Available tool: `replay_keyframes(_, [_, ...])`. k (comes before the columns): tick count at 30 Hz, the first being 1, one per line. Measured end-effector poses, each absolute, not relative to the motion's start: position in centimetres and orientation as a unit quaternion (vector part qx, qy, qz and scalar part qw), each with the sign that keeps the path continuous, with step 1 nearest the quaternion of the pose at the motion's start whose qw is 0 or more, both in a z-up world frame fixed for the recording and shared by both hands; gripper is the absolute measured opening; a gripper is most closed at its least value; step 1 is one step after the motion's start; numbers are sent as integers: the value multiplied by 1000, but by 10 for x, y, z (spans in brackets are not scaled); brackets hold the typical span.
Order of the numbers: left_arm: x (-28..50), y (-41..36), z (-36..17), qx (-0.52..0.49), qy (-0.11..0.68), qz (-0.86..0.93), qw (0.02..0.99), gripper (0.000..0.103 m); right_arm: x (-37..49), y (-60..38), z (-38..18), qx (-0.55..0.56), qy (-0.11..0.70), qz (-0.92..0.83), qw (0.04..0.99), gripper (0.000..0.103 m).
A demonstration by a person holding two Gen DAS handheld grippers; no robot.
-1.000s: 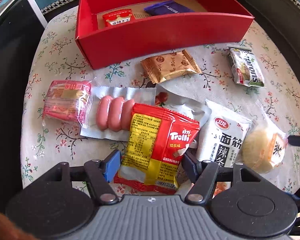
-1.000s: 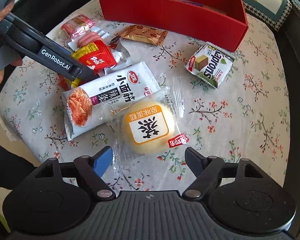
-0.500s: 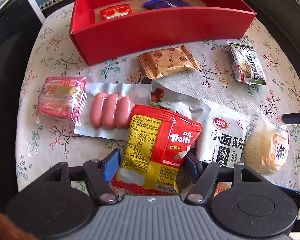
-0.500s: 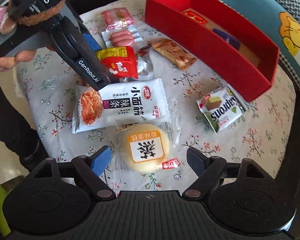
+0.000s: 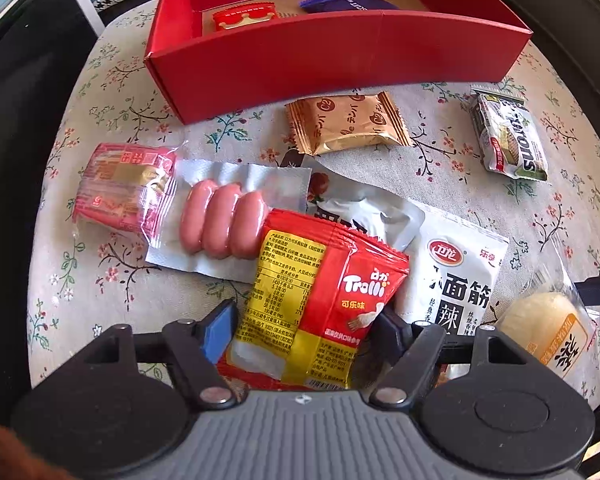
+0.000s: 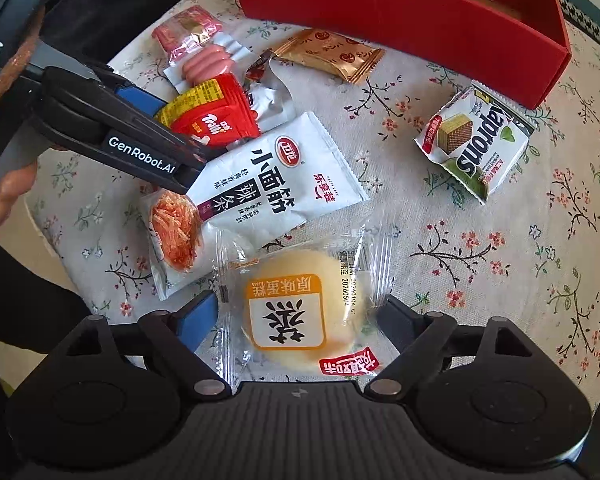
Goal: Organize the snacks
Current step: 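Grasp the Trolli packet with the left tool while the right tool grasps the wrapped cake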
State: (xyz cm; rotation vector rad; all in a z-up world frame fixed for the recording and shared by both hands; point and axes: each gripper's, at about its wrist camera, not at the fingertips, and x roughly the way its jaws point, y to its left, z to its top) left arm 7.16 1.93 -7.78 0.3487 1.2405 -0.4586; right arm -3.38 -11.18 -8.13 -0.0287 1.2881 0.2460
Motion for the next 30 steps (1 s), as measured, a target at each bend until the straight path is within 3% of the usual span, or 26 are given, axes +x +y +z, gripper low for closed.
replay_keyframes(6, [62, 19, -75, 153, 564, -204, 785, 103, -37, -96, -89, -49, 599, 114, 791, 99])
replay_keyframes(11, [56, 18, -71, 145, 563, -197, 789, 95, -45, -101, -77, -40, 581, 82, 809, 74])
replay_keyframes(30, [54, 40, -33, 66, 538, -188, 819, 92, -57, -136, -38, 17, 507, 25, 862, 72])
